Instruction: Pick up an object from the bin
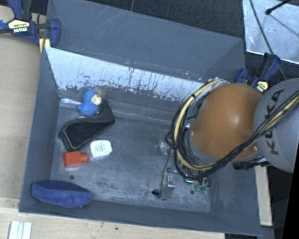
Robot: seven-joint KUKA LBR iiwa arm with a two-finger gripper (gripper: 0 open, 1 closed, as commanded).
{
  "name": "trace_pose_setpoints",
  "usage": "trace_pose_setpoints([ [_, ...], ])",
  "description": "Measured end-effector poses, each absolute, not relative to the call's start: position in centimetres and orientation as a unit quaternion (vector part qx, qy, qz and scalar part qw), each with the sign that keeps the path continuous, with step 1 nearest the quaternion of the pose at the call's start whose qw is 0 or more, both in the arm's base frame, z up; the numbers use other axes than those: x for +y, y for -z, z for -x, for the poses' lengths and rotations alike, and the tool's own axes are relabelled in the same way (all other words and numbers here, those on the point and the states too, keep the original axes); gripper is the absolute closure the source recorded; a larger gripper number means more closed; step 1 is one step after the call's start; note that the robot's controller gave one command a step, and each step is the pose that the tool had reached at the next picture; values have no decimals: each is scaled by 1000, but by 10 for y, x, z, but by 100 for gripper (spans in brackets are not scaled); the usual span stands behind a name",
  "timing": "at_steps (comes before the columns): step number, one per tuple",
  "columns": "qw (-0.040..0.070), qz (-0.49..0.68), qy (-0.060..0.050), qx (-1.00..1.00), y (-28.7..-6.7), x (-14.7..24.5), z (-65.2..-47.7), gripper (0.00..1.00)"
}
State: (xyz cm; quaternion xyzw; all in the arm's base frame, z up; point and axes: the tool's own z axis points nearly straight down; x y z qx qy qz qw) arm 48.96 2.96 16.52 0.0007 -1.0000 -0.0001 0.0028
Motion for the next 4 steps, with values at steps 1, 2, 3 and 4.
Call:
trace_pose_setpoints([
  [1,-3,245,-1,-970,-203,-98,-532,0],
  [2,3,277,-1,-961,-143,-110,-495,0],
  [3,1,295,-1,-956,-104,-140,-494,0],
  [4,-2,327,2,-945,-85,-70,-531,0],
])
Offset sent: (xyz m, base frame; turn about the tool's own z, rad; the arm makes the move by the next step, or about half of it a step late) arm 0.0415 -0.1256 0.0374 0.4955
